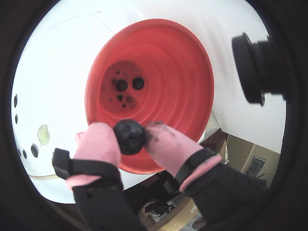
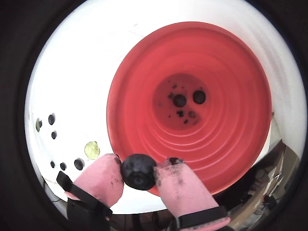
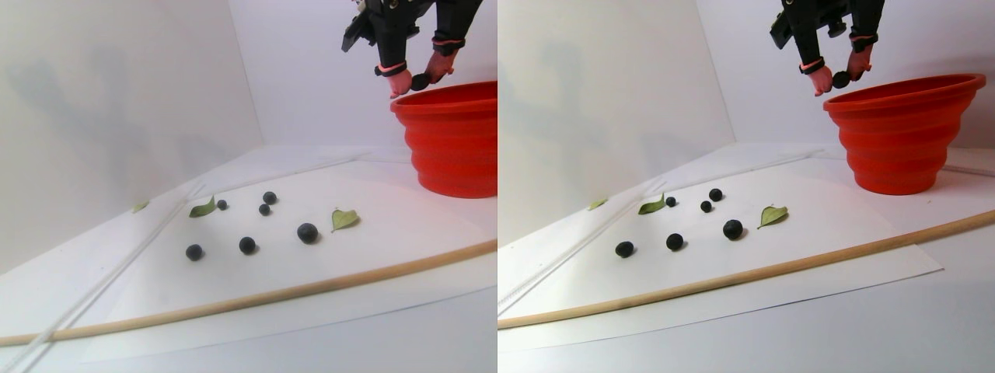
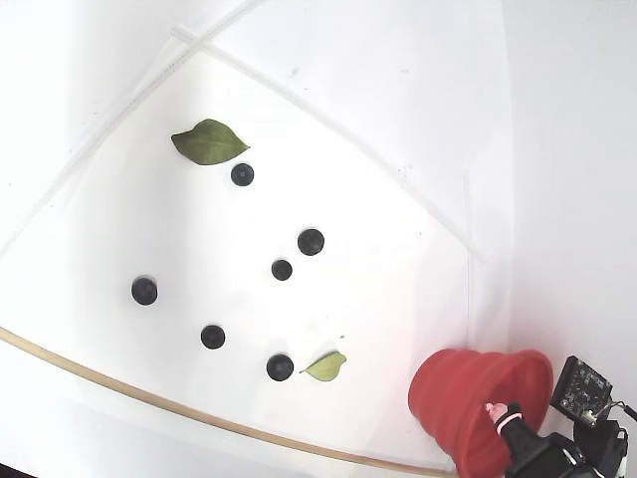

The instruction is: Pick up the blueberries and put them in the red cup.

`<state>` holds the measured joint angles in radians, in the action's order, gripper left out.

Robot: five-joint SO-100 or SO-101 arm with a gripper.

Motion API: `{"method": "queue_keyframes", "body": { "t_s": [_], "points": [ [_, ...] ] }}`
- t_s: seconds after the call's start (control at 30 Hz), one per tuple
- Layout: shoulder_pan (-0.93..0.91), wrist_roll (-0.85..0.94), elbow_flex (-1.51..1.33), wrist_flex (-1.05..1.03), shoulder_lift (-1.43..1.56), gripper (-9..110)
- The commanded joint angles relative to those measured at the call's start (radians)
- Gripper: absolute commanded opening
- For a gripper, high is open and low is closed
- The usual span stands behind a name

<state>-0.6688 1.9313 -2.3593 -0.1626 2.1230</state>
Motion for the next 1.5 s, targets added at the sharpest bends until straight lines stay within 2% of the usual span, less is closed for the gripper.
{"method": "queue_keyframes", "body": {
  "t_s": [0.0,0.67,1.47],
  "points": [
    [-0.032,0.021,0.075,-0.009,0.107,11],
    [-0.064,0.044,0.106,-0.009,0.097,17],
    [0.110,0.011,0.078,-0.077,0.206,17]
  ]
}}
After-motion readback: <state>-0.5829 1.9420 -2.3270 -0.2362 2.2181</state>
